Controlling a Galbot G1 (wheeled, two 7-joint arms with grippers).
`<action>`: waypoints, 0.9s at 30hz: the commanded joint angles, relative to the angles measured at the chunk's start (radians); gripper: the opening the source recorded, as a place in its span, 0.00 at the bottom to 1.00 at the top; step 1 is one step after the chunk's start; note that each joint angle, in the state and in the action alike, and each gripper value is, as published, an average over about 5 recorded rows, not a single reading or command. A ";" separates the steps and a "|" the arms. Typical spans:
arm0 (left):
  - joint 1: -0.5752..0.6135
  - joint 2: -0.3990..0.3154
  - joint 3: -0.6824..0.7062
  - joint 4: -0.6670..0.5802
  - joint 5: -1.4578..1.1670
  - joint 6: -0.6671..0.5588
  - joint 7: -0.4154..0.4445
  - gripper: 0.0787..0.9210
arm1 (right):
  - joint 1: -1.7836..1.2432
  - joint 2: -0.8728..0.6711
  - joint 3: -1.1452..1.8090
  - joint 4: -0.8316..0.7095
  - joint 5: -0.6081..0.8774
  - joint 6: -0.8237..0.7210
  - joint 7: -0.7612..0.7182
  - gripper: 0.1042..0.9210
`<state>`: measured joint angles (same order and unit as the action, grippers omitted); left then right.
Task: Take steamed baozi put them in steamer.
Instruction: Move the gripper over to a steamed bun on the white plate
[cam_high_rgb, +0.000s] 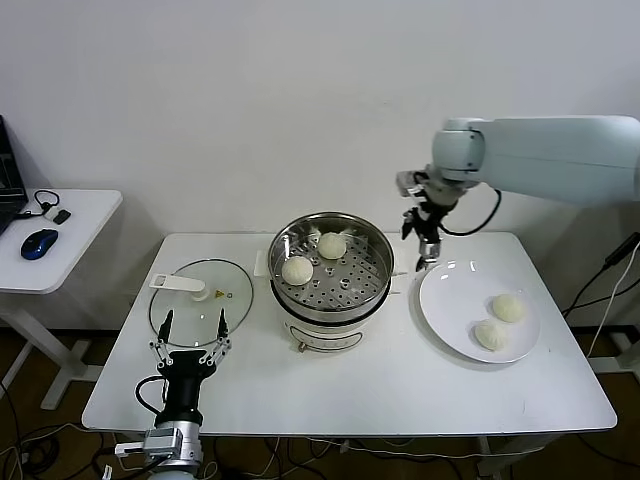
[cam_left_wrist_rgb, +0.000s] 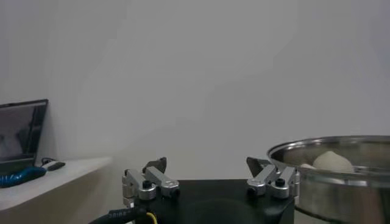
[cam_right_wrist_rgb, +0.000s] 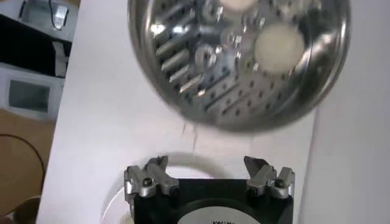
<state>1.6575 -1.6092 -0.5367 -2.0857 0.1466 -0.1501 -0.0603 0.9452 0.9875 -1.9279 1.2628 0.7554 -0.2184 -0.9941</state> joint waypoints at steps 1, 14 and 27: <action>0.003 -0.049 0.007 0.001 0.017 0.001 -0.001 0.88 | -0.022 -0.228 -0.038 0.049 -0.142 0.050 -0.010 0.88; 0.024 -0.049 0.016 -0.001 0.048 -0.005 -0.005 0.88 | -0.186 -0.334 0.040 0.009 -0.241 0.098 -0.008 0.88; 0.036 -0.049 0.015 -0.001 0.066 -0.017 -0.011 0.88 | -0.379 -0.354 0.159 -0.070 -0.311 0.122 0.000 0.88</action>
<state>1.6912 -1.6092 -0.5219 -2.0859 0.2057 -0.1657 -0.0715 0.6998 0.6694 -1.8386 1.2301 0.4957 -0.1127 -0.9964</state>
